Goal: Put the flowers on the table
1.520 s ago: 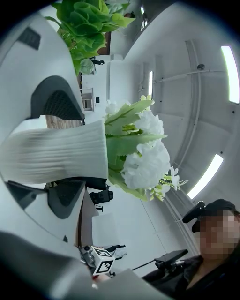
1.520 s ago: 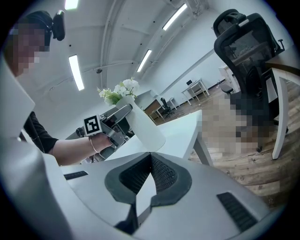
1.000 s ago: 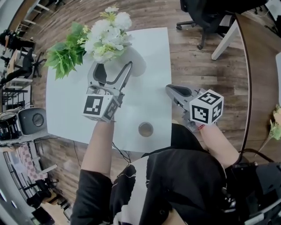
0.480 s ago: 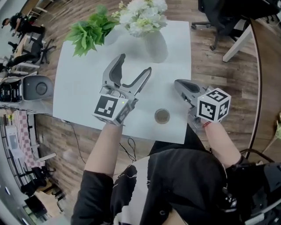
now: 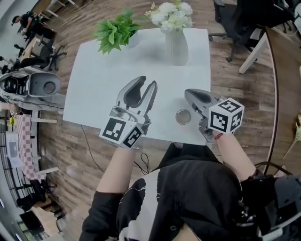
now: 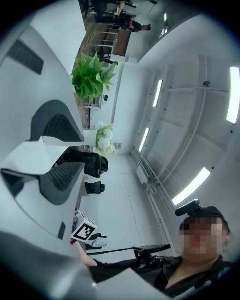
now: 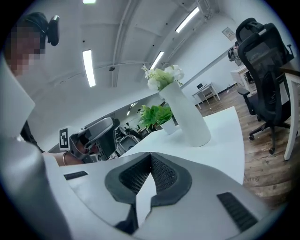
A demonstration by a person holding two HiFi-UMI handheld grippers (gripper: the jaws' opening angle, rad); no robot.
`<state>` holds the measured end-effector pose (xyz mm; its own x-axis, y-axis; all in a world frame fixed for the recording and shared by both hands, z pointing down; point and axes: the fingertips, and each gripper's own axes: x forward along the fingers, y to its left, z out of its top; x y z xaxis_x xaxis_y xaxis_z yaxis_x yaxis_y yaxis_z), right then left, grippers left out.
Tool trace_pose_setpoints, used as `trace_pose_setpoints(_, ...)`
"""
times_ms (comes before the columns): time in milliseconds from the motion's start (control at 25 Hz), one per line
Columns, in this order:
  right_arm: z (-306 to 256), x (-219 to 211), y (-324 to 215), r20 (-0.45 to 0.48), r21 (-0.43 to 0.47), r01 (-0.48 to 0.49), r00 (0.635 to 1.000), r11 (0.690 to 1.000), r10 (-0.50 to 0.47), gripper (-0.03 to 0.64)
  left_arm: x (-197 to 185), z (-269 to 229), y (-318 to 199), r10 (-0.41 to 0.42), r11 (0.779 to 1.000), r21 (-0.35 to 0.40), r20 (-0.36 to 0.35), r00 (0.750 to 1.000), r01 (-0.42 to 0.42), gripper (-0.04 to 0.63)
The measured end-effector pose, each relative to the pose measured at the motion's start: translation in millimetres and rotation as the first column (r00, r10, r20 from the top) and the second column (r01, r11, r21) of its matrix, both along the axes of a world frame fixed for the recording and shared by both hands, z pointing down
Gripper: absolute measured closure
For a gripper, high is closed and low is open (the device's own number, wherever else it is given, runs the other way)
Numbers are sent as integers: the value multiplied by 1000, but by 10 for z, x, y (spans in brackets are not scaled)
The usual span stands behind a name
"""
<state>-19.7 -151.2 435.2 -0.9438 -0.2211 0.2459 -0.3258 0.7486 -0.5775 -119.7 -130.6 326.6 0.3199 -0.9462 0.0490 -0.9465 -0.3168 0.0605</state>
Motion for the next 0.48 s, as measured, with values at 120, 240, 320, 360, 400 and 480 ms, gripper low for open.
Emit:
trace_pose_setpoints(120,-207,-124,317,3,22,8,1000,1000,-8,601,-100,-204,333,2,1000,14,-16,1000,-2,470)
trace_pose_setpoints(240,-438,-238,564,6,65,31,999,997,-31,601,-167,-484,614,-7,998,66,-46,999,10,522)
trace_pose_setpoints(320,-588,-301,699,11,98,49,999,994,-51,601,-184,-627,788,-18,995,94,-43,999,22,536)
trace_pose_setpoints(360,-657,-337,770,14,113,59,998,992,-61,601,-200,-669,875,-26,995,94,-42,999,30,543)
trace_pose_setpoints(400,-725,-375,841,17,128,69,997,989,-72,601,-220,-696,964,-32,996,87,-46,998,36,548)
trace_pose_setpoints(480,-873,-458,985,24,159,86,996,983,-91,601,-251,-736,1165,-31,997,66,-71,997,36,554)
